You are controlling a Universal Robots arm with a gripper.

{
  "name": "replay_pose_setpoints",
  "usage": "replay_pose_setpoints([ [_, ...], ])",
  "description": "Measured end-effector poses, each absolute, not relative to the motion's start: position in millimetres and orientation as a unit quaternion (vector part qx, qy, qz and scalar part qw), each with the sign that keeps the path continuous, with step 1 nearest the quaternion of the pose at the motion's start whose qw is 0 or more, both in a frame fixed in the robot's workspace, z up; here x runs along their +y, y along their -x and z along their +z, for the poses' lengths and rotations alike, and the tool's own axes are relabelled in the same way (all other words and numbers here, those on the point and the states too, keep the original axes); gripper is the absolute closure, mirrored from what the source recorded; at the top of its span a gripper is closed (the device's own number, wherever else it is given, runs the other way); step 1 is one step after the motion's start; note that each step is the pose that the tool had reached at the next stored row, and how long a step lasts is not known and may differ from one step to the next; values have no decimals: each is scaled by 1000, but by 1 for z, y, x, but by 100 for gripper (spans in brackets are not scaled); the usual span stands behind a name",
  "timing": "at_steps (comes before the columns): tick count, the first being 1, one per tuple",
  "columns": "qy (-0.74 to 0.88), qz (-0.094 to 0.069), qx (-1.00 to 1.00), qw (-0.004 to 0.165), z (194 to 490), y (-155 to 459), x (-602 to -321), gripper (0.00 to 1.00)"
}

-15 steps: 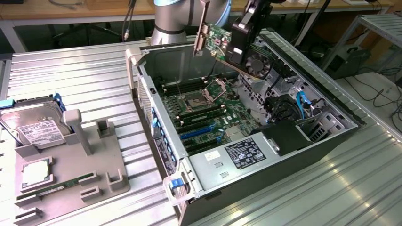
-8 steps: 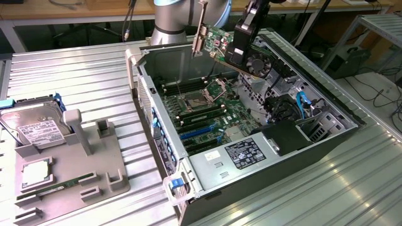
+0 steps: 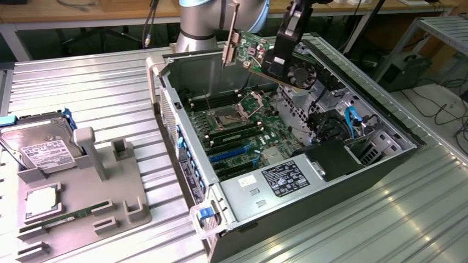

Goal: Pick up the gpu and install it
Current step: 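Insert the gpu into the slot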

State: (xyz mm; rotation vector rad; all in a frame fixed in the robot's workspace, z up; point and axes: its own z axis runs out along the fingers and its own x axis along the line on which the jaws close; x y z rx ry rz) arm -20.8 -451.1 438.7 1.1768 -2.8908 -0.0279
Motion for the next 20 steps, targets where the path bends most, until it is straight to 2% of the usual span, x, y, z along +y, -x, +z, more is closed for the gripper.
replay_pose_setpoints([
  [20, -463, -8, -886, 11, 439, 21, -452, 72],
])
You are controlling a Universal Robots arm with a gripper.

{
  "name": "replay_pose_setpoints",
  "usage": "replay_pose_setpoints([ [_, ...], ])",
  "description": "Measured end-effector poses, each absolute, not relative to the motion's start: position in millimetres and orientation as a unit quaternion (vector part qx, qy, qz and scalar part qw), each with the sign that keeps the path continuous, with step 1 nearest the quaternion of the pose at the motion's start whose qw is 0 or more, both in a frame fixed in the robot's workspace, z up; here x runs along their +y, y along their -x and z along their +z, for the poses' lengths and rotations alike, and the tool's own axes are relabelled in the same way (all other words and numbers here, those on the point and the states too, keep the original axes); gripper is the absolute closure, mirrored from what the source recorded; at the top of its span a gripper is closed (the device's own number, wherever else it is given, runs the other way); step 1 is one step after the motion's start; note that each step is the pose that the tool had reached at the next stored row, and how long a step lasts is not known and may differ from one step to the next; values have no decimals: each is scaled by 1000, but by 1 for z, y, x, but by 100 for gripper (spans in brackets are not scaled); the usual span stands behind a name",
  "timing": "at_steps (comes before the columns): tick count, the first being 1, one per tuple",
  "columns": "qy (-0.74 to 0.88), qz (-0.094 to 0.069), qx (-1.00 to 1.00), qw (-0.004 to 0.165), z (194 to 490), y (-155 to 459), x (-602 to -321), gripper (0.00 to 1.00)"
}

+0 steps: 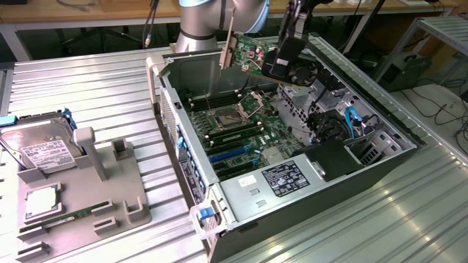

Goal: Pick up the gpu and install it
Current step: 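Insert the gpu into the slot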

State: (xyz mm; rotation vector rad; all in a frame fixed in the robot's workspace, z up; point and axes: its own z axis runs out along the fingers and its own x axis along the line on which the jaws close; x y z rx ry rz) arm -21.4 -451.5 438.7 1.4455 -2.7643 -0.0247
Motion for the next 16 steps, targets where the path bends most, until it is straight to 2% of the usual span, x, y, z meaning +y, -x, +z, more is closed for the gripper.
replay_pose_setpoints([
  [16, -532, -7, -847, 12, 439, 22, -452, 72],
])
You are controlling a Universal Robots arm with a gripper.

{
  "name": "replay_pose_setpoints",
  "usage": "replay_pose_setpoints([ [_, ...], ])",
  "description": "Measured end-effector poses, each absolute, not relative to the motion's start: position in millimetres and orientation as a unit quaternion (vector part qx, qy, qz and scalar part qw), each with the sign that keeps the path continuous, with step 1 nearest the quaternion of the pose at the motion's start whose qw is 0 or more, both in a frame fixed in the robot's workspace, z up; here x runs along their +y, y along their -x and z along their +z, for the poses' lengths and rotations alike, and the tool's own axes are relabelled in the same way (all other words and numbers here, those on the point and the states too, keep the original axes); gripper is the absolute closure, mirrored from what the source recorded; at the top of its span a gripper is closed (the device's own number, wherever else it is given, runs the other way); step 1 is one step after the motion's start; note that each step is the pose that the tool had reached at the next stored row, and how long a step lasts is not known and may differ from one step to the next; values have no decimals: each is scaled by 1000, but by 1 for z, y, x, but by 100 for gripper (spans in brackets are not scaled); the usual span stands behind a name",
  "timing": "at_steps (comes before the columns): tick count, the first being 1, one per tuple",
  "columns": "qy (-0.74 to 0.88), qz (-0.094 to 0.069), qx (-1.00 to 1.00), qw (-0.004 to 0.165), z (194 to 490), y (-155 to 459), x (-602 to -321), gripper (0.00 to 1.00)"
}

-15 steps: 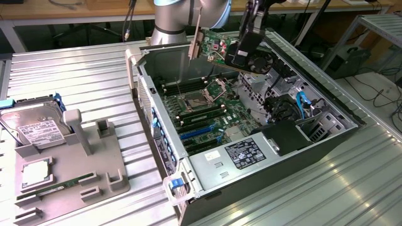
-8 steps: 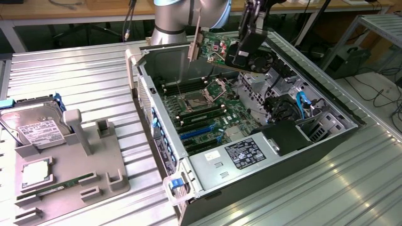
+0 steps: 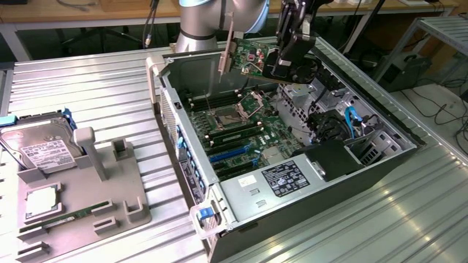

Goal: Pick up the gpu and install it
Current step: 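Insert the gpu into the slot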

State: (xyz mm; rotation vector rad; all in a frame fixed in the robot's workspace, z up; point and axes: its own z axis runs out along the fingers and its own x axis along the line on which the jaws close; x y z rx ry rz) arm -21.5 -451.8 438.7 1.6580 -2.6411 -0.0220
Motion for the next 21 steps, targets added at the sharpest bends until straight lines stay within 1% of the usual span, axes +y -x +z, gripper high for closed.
replay_pose_setpoints([
  [21, -610, -6, -792, 12, 439, 22, -452, 72],
])
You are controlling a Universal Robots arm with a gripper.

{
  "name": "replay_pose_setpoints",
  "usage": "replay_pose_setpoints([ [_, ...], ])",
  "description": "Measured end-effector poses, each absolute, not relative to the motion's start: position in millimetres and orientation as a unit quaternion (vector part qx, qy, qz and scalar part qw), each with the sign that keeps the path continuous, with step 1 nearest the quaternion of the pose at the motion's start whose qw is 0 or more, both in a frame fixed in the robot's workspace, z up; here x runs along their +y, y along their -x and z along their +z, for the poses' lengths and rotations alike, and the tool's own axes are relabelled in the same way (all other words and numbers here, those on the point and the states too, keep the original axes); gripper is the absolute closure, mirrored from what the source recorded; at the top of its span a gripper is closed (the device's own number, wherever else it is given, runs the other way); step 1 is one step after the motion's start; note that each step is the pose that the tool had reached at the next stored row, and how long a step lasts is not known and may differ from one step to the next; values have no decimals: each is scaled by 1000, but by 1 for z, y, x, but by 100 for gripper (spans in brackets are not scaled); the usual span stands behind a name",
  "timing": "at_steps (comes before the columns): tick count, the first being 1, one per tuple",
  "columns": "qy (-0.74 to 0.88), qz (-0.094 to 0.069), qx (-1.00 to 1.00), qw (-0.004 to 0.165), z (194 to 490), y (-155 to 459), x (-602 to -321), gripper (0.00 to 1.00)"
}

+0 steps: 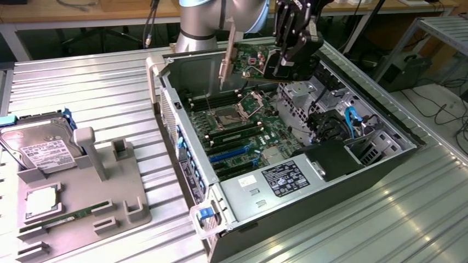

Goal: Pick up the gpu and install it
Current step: 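Insert the gpu into the slot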

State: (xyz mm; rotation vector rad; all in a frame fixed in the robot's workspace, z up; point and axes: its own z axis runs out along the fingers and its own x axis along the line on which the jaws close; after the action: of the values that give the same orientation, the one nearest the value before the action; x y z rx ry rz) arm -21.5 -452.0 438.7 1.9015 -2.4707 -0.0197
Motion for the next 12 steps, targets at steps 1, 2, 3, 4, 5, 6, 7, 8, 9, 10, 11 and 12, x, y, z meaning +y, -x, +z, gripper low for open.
replay_pose_setpoints([
  [1, -613, -6, -790, 12, 439, 22, -452, 72],
  [2, -616, -6, -787, 12, 439, 22, -452, 72],
  [3, -620, -6, -785, 12, 439, 22, -452, 72],
  [4, -623, -6, -782, 12, 439, 22, -452, 72],
  [5, -627, -6, -779, 12, 439, 22, -452, 72],
  [6, -630, -6, -777, 12, 439, 22, -452, 72],
  [7, -633, -6, -774, 12, 439, 22, -452, 72],
  [8, -636, -6, -771, 12, 439, 22, -452, 72],
  [9, -639, -6, -769, 12, 439, 22, -452, 72],
  [10, -642, -6, -766, 12, 439, 22, -452, 72],
  [11, -646, -6, -764, 12, 439, 22, -452, 72],
  [12, -649, -6, -761, 12, 439, 22, -452, 72],
])
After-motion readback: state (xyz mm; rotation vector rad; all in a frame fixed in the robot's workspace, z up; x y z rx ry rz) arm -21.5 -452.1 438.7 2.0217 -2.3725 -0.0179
